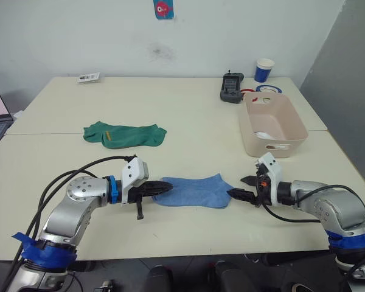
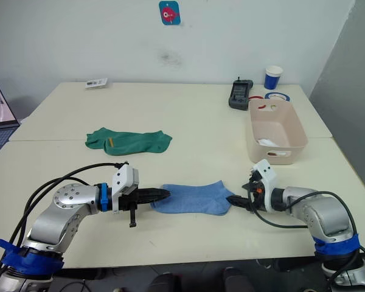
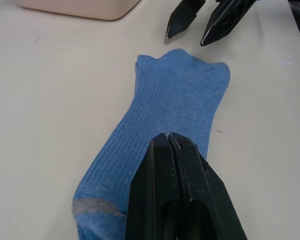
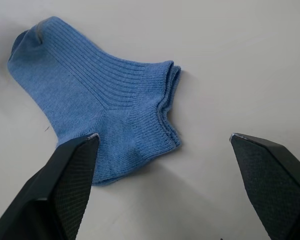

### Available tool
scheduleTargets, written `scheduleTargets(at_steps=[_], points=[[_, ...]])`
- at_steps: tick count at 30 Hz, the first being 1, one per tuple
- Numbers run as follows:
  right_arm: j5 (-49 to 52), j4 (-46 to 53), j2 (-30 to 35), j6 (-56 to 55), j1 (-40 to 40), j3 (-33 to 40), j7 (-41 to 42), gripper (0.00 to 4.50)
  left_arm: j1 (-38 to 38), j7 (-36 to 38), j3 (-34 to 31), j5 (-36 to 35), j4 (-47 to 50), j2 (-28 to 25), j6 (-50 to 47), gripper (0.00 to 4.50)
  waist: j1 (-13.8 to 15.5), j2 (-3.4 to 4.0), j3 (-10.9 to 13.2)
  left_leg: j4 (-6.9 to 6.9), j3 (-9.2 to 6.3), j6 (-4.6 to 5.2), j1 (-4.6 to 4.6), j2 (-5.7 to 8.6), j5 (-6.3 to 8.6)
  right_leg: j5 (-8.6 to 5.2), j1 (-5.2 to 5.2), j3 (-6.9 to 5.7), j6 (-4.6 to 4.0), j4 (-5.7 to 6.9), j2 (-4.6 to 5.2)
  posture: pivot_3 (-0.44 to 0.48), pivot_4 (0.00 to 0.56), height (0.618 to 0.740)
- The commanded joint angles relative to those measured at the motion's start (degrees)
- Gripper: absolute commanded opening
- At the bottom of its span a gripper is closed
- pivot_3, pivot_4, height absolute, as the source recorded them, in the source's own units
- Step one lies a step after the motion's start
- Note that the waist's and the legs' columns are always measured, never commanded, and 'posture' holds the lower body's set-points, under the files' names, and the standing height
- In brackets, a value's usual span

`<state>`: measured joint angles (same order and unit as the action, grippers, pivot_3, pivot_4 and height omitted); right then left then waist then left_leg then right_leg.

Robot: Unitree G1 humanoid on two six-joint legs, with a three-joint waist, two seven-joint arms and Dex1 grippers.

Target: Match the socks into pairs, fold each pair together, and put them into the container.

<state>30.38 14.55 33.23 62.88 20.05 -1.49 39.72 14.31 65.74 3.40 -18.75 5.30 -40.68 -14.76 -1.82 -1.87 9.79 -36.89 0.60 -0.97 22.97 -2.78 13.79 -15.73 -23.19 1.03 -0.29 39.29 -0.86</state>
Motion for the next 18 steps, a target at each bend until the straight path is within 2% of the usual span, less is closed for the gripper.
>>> scheduleTargets(at_steps=[1, 7, 14, 17, 18], points=[[0.9, -0.6, -0.4, 1.9, 1.9, -0.3, -0.6, 4.47, 0.8, -0.3, 1.1, 2.8, -1.6, -0.9, 1.9, 0.00, 0.0, 0.00, 0.0, 0.00, 0.01, 0.00, 0.00, 0.00, 0.00, 0.00, 0.00, 0.01, 0.00, 0.00, 0.00, 0.000, 0.150, 0.740], [1.7, -6.2, -4.2, 5.9, 5.3, -0.9, -1.3, 4.47, 1.2, -2.5, 5.6, 9.6, -8.4, 0.2, 4.9, 0.00, 0.0, 0.00, 0.0, 0.00, 0.01, 0.00, 0.00, 0.00, 0.00, 0.00, 0.01, 0.01, 0.00, -0.04, 0.00, 0.000, 0.150, 0.740], [5.5, -5.4, -5.7, 13.5, 6.1, -1.1, -0.1, 4.47, 0.7, -2.7, 7.5, 10.4, -8.0, 1.3, 3.2, 0.00, 0.0, 0.00, -0.1, 0.01, -0.01, 0.01, -0.02, -0.01, 0.00, 0.00, 0.04, -0.01, 0.00, -0.05, 0.00, 0.000, 0.150, 0.740], [6.4, -5.6, -6.7, 14.7, 6.2, -0.3, -0.8, 3.84, 0.6, -2.6, 7.3, 10.0, -7.2, 1.1, 2.5, 0.00, 0.0, 0.00, -0.1, 0.02, -0.01, 0.01, -0.02, -0.01, 0.01, 0.00, 0.05, -0.01, 0.00, -0.06, 0.01, 0.000, 0.150, 0.740], [6.6, -5.8, -7.2, 15.0, 6.3, 0.3, -1.3, 3.51, 0.6, -2.6, 7.2, 9.9, -7.0, 1.0, 2.3, 0.00, 0.0, 0.00, -0.1, 0.03, -0.01, 0.01, -0.02, -0.01, 0.01, 0.00, 0.05, -0.01, 0.00, -0.05, 0.01, 0.000, 0.150, 0.740]])
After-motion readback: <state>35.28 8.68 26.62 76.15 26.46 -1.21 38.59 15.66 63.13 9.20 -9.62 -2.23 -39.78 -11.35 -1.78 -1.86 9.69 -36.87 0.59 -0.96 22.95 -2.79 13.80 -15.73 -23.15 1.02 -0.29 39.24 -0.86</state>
